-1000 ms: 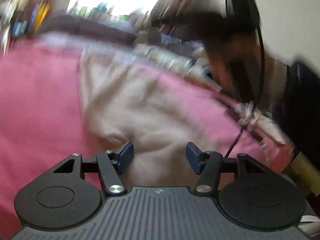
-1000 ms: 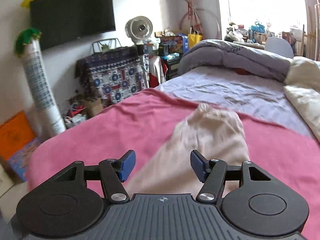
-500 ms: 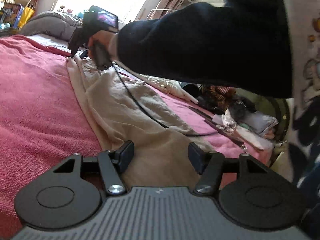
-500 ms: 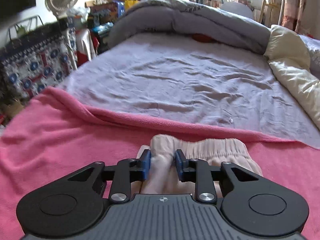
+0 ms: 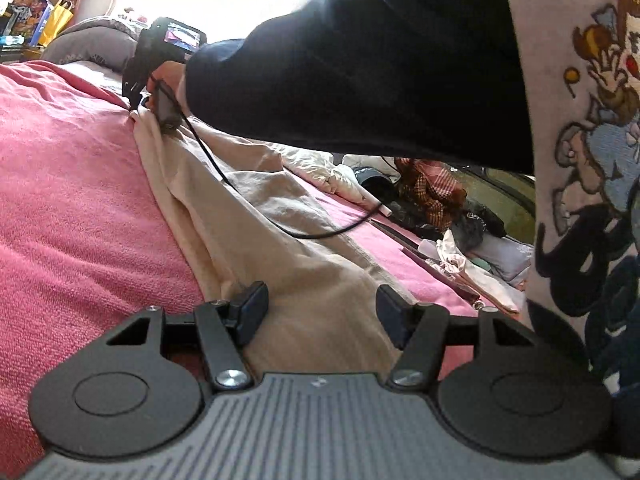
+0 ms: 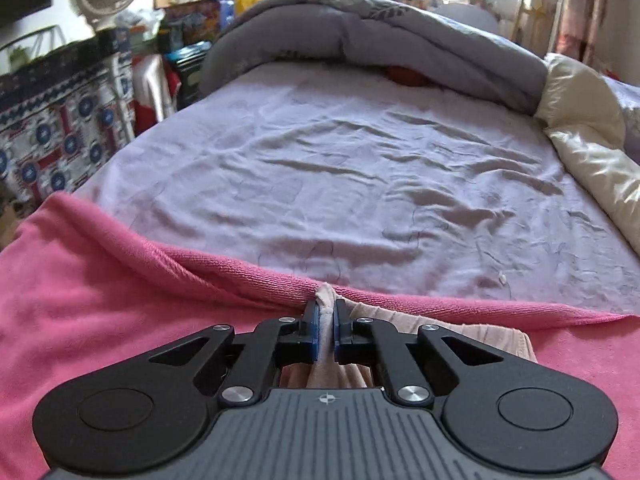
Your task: Fold clothes
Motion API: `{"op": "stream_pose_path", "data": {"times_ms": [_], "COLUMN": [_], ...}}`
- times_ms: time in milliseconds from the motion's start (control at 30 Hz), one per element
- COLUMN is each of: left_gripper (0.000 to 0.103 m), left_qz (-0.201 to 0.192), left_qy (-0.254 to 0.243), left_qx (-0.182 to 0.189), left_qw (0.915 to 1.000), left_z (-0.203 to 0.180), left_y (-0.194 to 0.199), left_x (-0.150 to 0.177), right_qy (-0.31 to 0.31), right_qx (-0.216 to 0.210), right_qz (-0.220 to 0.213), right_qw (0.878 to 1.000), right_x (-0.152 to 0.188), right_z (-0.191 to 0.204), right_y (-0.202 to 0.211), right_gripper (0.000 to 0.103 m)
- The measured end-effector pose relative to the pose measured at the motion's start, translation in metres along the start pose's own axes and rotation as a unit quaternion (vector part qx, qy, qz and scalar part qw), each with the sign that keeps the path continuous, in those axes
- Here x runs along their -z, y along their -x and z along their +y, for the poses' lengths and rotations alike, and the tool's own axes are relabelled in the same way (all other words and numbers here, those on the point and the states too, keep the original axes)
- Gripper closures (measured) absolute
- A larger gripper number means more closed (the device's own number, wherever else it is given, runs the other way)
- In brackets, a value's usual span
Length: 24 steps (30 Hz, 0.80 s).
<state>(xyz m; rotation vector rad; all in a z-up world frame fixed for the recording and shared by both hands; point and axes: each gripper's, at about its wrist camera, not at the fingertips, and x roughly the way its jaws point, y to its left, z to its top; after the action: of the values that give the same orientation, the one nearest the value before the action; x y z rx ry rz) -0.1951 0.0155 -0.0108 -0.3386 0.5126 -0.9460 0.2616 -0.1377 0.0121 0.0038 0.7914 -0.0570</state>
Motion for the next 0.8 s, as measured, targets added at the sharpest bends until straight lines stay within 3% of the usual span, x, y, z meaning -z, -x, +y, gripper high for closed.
{"op": "stream_pose_path", "data": {"times_ms": [33,100,133,167,300,400,533,667,700,733,800], "left_gripper": [0.039,0.039,0.039,0.039,0.038,0.038,0.038,0.038,0.038,0.038,0.038], "left_qz": [0.0,0.0,0.0,0.0,0.001,0.002,0.003,0.004,0.004,0.004,0.004], "left_qy": [0.002,0.003,0.003,0.003,0.002,0.004,0.009,0.012,0.013,0.013,0.014], "left_qx": [0.001,0.001,0.001,0.001,-0.001,-0.001,-0.002,-0.003,-0.004,-0.003,-0.001], "left_qw": [1.0,1.0,1.0,1.0,1.0,1.0,1.0,0.9999,0.9999,0.9999,0.9999], "left_z": [0.0,0.0,-0.001,-0.001,-0.001,-0.001,-0.001,-0.001,-0.001,-0.001,0.0], "left_y": [0.001,0.0,0.0,0.001,-0.002,-0.001,0.001,0.001,0.001,0.001,0.001], "left_x": [0.0,0.0,0.001,0.001,0.001,0.001,0.0,0.0,0.0,0.0,0.0], "right_qy": [-0.011,-0.036,-0.044,-0.052,-0.015,0.049,0.117,0.164,0.172,0.179,0.17], "right_qx": [-0.006,-0.048,-0.075,-0.103,-0.166,-0.21,-0.225,-0.229,-0.226,-0.224,-0.23], "right_qz": [0.001,-0.012,-0.024,-0.036,-0.059,-0.055,-0.011,0.065,0.057,0.039,0.017], "right_qw": [1.0,0.998,0.996,0.993,0.984,0.975,0.967,0.957,0.957,0.957,0.958], "right_x": [-0.003,-0.004,-0.004,-0.003,0.011,0.045,0.108,0.162,0.165,0.164,0.152], "right_z": [-0.002,-0.012,-0.018,-0.024,-0.03,-0.032,-0.033,-0.007,0.005,0.018,0.039], "right_y": [0.003,0.02,0.033,0.046,0.11,0.165,0.215,0.199,0.19,0.183,0.17], "right_gripper": [0.087,0.062,0.041,0.037,0.037,0.037,0.037,0.034,0.026,0.01,0.009]}}
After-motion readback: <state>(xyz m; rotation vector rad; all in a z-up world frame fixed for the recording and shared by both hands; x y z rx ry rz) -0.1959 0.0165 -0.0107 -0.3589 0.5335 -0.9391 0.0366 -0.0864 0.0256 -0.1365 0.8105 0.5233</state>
